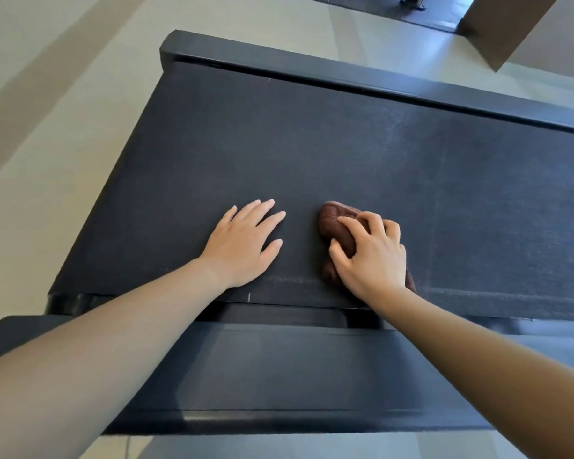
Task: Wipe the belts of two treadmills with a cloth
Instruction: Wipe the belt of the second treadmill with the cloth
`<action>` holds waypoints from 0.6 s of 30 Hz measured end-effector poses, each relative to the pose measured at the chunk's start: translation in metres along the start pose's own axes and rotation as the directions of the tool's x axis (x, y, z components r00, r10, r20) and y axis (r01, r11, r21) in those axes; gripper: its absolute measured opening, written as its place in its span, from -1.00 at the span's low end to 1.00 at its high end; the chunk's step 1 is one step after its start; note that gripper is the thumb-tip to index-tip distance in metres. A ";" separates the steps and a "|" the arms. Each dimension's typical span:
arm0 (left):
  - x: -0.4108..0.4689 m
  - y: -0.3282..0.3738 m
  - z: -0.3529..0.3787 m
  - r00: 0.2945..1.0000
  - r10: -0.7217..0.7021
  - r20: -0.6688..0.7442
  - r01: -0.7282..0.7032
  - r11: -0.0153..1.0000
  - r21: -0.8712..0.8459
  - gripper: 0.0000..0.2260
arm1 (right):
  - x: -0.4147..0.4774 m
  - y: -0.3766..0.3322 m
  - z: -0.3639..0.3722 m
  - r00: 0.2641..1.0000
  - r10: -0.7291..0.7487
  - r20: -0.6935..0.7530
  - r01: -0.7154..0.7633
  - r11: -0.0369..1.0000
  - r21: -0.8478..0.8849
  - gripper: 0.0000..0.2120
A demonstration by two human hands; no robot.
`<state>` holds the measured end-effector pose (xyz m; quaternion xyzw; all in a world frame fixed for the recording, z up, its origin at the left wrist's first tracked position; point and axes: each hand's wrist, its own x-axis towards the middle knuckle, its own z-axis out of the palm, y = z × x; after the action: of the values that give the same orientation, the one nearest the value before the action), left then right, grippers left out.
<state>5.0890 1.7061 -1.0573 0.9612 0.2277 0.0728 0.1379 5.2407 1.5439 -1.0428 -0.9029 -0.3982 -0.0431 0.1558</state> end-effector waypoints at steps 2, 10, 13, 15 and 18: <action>-0.004 -0.004 -0.002 1.000 0.000 0.000 0.000 1.000 0.012 -0.54 | 0.016 -0.012 0.006 1.000 -0.005 0.008 0.005 1.000 0.002 -0.61; -0.004 -0.005 -0.002 1.000 -0.009 -0.029 0.009 1.000 0.015 -0.54 | 0.010 -0.011 -0.003 0.985 -0.123 0.120 0.126 0.992 -0.015 -0.47; -0.005 -0.005 0.000 0.999 -0.008 -0.044 0.008 1.000 0.013 -0.55 | -0.016 0.002 -0.009 0.984 -0.124 0.129 0.133 0.989 -0.062 -0.30; -0.005 -0.005 0.001 0.998 -0.012 -0.055 0.013 1.000 0.013 -0.55 | -0.016 0.002 -0.007 0.981 -0.129 0.142 0.141 0.987 -0.081 -0.22; -0.004 -0.005 0.001 0.998 -0.013 -0.055 0.013 1.000 0.014 -0.55 | 0.001 -0.006 -0.002 0.983 -0.125 0.136 0.137 0.987 -0.089 -0.25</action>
<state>5.0833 1.7083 -1.0606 0.9582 0.2382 0.0967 0.1254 5.2375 1.5478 -1.0393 -0.8822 -0.4635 -0.0139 0.0819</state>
